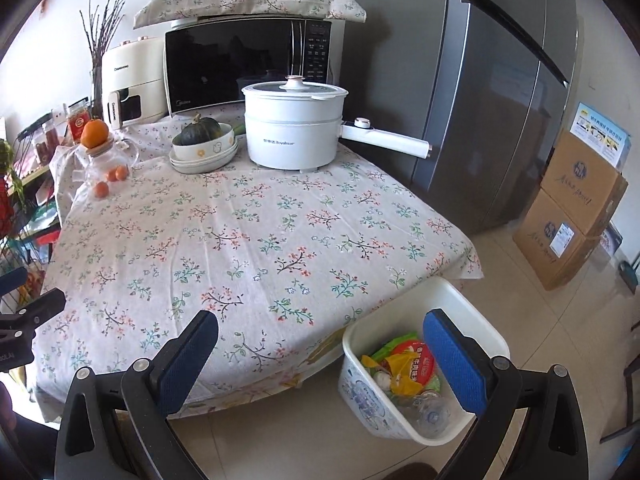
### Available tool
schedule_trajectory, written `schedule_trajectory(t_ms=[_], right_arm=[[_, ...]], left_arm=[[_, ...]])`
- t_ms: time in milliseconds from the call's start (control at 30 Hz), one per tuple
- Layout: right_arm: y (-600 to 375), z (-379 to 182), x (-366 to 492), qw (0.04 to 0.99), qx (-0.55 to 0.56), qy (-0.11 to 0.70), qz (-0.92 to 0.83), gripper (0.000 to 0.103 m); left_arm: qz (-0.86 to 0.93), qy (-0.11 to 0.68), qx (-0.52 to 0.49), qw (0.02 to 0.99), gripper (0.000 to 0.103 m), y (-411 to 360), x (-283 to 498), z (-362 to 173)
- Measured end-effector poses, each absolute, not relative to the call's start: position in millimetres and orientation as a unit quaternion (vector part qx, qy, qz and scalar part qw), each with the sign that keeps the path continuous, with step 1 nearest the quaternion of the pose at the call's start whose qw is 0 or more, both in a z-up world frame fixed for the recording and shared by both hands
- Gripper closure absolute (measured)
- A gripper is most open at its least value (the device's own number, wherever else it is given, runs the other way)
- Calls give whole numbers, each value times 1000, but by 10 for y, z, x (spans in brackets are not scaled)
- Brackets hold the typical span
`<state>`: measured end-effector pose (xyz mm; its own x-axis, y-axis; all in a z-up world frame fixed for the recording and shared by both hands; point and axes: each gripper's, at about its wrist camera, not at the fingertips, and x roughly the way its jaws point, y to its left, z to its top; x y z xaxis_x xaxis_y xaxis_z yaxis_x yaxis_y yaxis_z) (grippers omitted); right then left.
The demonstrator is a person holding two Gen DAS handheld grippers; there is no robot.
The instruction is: Collect trash
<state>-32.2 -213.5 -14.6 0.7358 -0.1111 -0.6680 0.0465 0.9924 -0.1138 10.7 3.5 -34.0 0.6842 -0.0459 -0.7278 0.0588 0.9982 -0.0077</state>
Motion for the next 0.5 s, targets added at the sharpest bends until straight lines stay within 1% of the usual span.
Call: schedule_trajectory(t_ms=[500], right_arm=[[-2084,-124,-335,934,-41,353,-34,0]], left_arm=[[-30,389,16,920,1,-3,87,-340]])
